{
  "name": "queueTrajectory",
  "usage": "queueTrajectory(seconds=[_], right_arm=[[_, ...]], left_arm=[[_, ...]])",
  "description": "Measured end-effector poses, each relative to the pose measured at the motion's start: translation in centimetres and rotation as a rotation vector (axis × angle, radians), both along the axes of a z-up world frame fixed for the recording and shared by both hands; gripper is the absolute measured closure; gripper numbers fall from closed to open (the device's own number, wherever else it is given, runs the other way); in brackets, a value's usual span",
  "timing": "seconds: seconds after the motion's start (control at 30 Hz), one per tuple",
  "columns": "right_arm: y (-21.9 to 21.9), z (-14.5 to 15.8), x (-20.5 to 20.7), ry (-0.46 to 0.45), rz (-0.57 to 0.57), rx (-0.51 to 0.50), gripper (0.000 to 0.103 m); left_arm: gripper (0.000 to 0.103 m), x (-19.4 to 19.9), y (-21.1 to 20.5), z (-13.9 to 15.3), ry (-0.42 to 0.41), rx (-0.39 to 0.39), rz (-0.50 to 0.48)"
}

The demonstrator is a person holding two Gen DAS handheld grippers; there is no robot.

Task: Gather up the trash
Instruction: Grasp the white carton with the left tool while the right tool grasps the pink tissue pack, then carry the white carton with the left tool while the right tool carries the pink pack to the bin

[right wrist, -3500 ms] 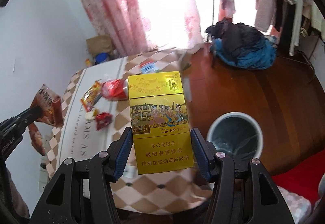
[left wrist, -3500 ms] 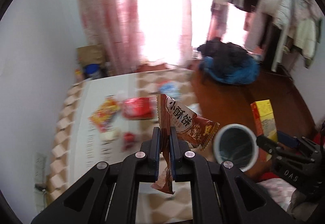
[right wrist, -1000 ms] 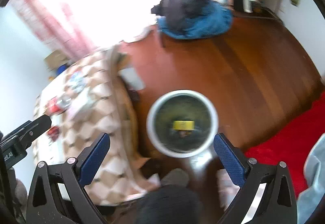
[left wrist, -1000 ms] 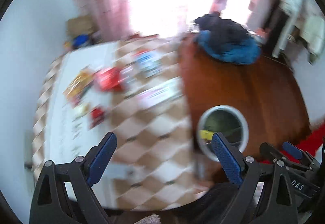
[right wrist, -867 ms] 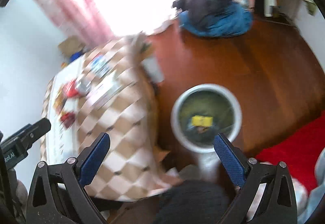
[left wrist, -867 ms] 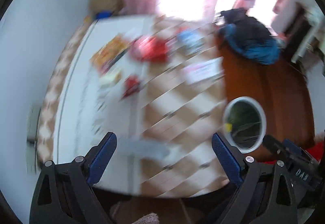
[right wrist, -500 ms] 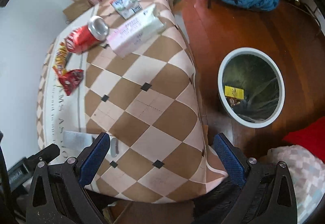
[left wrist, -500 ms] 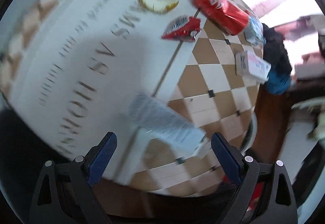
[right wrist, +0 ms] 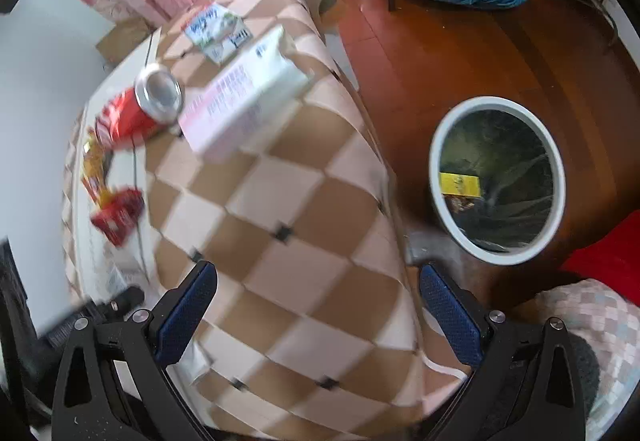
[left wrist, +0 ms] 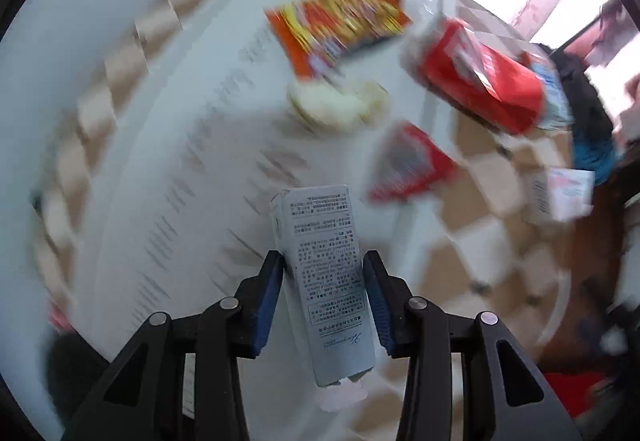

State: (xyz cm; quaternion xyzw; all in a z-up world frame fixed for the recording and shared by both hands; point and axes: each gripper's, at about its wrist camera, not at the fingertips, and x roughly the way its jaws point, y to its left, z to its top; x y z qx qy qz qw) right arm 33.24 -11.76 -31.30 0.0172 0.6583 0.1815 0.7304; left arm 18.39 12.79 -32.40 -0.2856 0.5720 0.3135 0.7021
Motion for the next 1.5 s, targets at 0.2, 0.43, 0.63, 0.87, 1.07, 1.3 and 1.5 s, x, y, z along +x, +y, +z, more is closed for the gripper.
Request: queueTrajectory(seconds=[0.2, 0.43, 0.63, 0.87, 1.07, 1.3, 1.5], right_arm=[[3.8, -0.9, 5.1, 0.062, -0.136, 0.084, 0.0], [7.9, -3.4, 9.2, 0.095, -0.263, 0.043, 0.02], [10.6, -2.5, 8.4, 0.025, -0.107, -0.039, 0.042], [10.4, -2.1, 1.3, 0.058, 0.239, -0.08, 0.045], [9.6, -2.0, -3.7, 0.045, 0.345, -0.118, 0.043], [8.8, -3.0, -5.1, 0.072, 0.234, -0.103, 0.031], [8.2, -3.2, -6.5, 0.0, 0.124, -0.102, 0.029]], left_arm=[[0.065, 0.1, 4.9, -0.8, 0.045, 0.043, -0.004], [0.062, 0.0, 6.6, -2.6, 0.063, -0.001, 0.008], [0.07, -1.0, 6.0, -2.7, 0.047, -0.005, -0.031], [0.072, -3.4, 0.8, -2.1, 0.003, -0.036, -0.166], [0.07, -4.8, -1.2, -3.3, 0.018, -0.049, -0.166], [0.056, -3.9, -2.9, -3.5, 0.048, -0.029, -0.228], [0.072, -3.7, -3.2, -3.5, 0.046, -0.003, -0.207]])
